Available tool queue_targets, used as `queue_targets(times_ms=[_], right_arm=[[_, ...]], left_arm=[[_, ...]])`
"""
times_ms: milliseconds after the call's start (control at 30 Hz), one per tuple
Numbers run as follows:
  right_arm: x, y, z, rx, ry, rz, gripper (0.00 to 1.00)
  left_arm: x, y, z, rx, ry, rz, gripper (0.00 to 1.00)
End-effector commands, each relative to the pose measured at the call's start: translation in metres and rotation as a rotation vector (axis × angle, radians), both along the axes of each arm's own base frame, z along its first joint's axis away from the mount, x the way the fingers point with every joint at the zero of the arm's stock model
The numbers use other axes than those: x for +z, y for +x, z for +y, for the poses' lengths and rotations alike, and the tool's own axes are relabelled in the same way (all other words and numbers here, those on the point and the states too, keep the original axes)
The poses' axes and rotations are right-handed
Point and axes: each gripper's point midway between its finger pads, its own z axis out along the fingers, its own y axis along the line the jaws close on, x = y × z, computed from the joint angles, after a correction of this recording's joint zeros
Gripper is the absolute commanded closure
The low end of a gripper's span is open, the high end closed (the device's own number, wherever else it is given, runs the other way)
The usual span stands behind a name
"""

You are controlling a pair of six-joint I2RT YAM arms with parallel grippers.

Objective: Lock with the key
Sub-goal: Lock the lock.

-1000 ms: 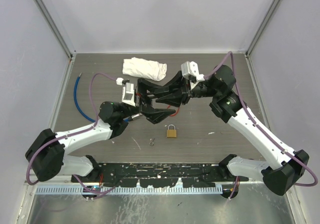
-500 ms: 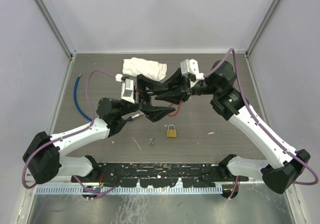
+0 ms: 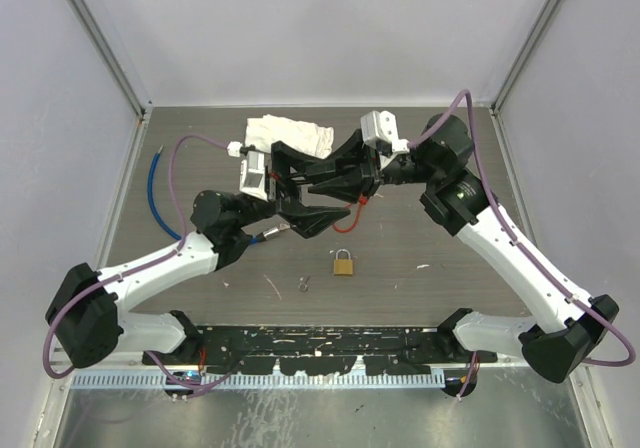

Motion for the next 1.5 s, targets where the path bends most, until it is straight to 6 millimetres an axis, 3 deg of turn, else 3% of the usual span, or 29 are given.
queue_targets(times_ms=[0,333,633,1267,1367,1467], right_arm=[[-0.158,-0.067,0.044,0.297,-0.425,0.539,0.99],[-0.157,-0.075,0.044,0.353,-0.443,0.568,0.99],[-0.165,-0.068,0.047,0.306,-0.478,0.565,0.99],[-0.171,-0.071,0.05,0.351,-0.531,0.608,0.99],[-0.175,-0.071,0.049,0.349,-0.539,0.616,0.99],[-0.182,-0.074,0.051,0.357,-0.543,0.629,0.99]], left_arm=[[-0.021,-0.043,-0.049,-0.261,0.168,0.039,0.06],[-0.023,-0.046,-0.052,-0.317,0.19,0.049,0.08],[-0.028,-0.039,-0.051,-0.297,0.217,0.09,0.08],[-0.028,-0.037,-0.05,-0.339,0.28,0.12,0.19],[-0.027,-0.036,-0.046,-0.326,0.277,0.113,0.2],[-0.021,-0.031,-0.041,-0.3,0.258,0.105,0.13]])
